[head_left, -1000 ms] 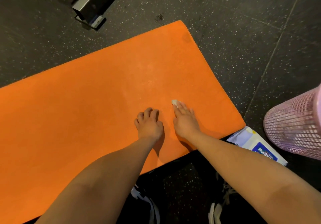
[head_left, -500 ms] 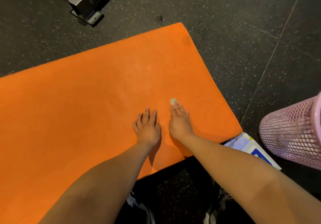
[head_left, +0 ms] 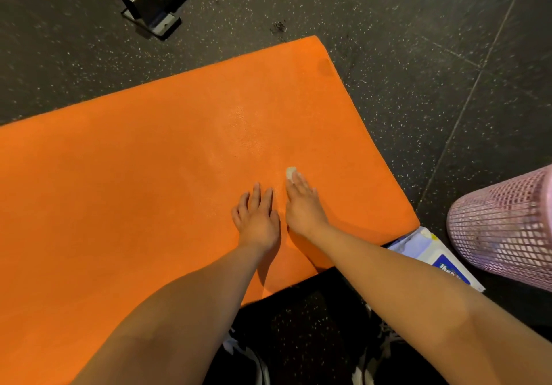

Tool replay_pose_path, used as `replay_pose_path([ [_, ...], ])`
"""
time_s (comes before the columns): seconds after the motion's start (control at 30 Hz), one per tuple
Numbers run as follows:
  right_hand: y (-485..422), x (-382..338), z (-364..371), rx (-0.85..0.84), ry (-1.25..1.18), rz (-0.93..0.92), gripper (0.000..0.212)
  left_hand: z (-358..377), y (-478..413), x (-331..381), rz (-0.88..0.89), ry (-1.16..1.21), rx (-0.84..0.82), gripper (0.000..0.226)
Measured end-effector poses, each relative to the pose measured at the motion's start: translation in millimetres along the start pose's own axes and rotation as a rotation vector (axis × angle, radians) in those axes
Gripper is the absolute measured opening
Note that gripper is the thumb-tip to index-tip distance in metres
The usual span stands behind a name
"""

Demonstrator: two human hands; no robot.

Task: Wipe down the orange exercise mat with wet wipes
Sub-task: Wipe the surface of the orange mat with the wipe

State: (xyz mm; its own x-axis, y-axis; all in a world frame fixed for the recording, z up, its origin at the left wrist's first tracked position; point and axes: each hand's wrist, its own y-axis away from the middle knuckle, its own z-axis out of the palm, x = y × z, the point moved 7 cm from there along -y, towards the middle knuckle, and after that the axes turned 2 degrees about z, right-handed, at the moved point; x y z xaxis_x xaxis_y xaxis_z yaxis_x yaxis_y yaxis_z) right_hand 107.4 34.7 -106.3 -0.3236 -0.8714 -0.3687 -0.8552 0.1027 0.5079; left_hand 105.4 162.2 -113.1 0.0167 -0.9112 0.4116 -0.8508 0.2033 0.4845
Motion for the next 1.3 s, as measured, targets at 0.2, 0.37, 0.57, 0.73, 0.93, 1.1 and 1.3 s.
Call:
replay_pose_path([
  [0.2, -3.1, -1.9, -1.2, 0.041, 0.158, -0.113, 0.067, -2.2, 1.4, -3.6, 0.015, 0.095, 0.033, 0.06],
  [0.37, -14.9, 43.6, -29.0, 0.161, 0.083, 0.204, 0.069, -0.8, 1.2, -1.3, -0.001, 0.064, 0.016, 0.061],
  [0.57, 6.8, -11.7, 10.5, 0.068, -0.035, -0.062, 0.065, 2.5, -4.7, 1.8, -0.055, 0.054, -0.034, 0.061],
  [0.73, 3.2, 27.5, -12.7, 0.137, 0.074, 0.015, 0.071, 2.8, -2.9, 1.2, -0.038, 0.014, -0.018, 0.059],
  [0.93, 4.3, 35.8, -15.4, 0.146, -0.02, 0.148, 0.069, -3.2, -2.4, 6.3, -0.077, 0.017, -0.001, 0.061],
  [1.1, -0.6, -5.5, 6.0, 0.002, 0.048, -0.154, 0.062, -10.0, -12.3, 5.6, -0.116, 0.042, -0.013, 0.068],
  [1.3, -30.9, 41.5, -26.6, 0.124, 0.105, 0.023, 0.07, -24.8, -40.4, 11.3, -0.163, -0.023, -0.018, 0.063],
])
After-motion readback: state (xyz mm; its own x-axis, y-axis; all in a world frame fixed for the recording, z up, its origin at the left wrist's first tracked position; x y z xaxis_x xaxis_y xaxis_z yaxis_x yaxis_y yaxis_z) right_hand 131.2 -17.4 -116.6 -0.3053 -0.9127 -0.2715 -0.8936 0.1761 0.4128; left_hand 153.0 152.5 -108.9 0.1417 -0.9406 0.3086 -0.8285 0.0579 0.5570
